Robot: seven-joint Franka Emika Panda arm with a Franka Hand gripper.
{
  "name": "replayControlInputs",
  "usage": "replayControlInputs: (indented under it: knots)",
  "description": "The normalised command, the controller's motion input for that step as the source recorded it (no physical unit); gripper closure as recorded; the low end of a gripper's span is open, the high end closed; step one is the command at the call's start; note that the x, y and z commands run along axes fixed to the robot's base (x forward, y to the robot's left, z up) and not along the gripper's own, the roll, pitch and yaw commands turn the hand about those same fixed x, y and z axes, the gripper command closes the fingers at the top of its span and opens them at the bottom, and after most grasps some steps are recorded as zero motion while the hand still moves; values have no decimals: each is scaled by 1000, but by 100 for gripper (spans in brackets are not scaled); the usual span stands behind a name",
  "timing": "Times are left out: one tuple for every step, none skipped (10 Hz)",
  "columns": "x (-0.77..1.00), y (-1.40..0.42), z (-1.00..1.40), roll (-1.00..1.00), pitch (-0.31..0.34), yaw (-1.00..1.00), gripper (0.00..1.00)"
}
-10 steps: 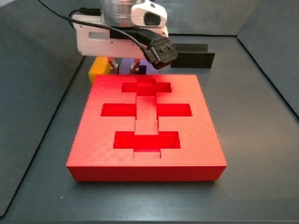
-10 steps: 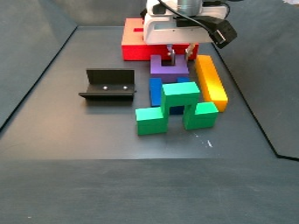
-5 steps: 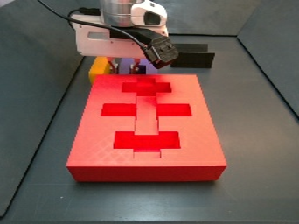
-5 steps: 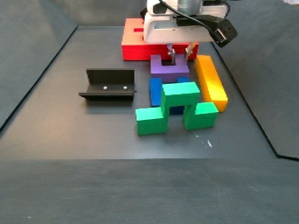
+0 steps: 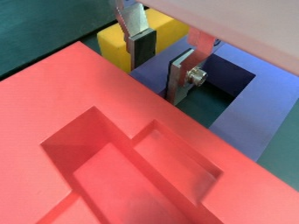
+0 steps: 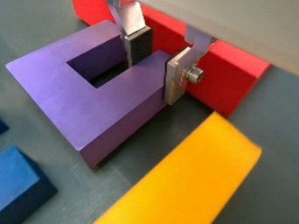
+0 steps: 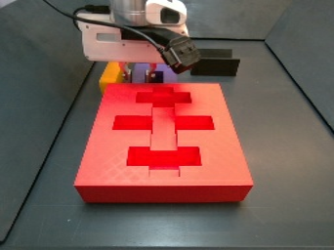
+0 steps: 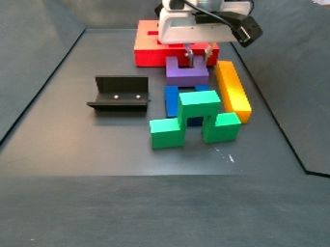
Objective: Pick up the purple object. Move up. Place the purple object on the fixture. Regrasp the purple object. Move to above the board. Insert the purple object.
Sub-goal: Move up, then place the purple object on the fixture.
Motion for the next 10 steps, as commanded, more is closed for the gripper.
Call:
replayControlInputs:
  knots:
    - [-45,49,772,6,34,-47,100]
    - [-66,36,579,-21,41,-46,100]
    - [-22,16,217,-78,6,-22,100]
    - [0,-37,0,0,0,0,100]
    - [51,-203,346,31,34,29,100]
    - [111,-263,529,109,54,40,100]
    - [120,-274,534,126,57,23,100]
    - [131,-291,603,131,66,0,100]
    - [257,-306,651,180,143,14,100]
    - [206,-314,580,229,126,14,100]
